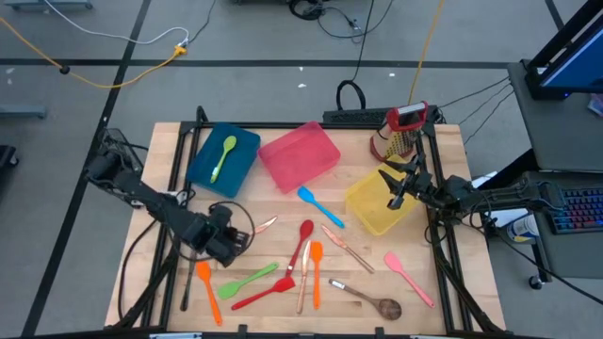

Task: Pick & Place Kitchen Items
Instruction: Put the gold spoon into the blue bin

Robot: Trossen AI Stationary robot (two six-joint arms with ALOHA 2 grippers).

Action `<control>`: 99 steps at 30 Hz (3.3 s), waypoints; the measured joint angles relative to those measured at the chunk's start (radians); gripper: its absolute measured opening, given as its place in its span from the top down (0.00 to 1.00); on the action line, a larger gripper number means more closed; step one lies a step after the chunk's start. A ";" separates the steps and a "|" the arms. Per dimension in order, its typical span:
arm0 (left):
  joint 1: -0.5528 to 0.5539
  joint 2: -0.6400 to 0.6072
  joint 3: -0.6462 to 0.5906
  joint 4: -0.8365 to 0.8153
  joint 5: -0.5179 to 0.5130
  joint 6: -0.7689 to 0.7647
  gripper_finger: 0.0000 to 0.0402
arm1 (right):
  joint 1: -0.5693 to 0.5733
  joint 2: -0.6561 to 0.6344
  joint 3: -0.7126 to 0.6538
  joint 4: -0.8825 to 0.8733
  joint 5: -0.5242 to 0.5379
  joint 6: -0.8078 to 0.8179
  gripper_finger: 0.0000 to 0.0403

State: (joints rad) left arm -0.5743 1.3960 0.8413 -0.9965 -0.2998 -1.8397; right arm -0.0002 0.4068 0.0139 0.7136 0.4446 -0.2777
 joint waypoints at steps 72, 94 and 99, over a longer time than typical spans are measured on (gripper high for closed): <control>-0.205 0.456 0.005 -0.141 -0.274 -0.545 0.97 | 0.000 0.000 0.000 0.016 -0.001 0.004 0.65; -0.084 0.367 0.167 -0.180 -0.511 -0.295 0.97 | 0.000 0.000 0.000 0.023 -0.001 0.004 0.65; -0.047 0.264 0.170 -0.176 -0.554 -0.189 0.97 | 0.000 0.000 0.000 0.023 -0.001 0.003 0.65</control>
State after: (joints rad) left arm -0.6213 1.6597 1.0115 -1.1728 -0.8533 -2.0284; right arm -0.0002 0.4072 0.0135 0.7362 0.4438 -0.2745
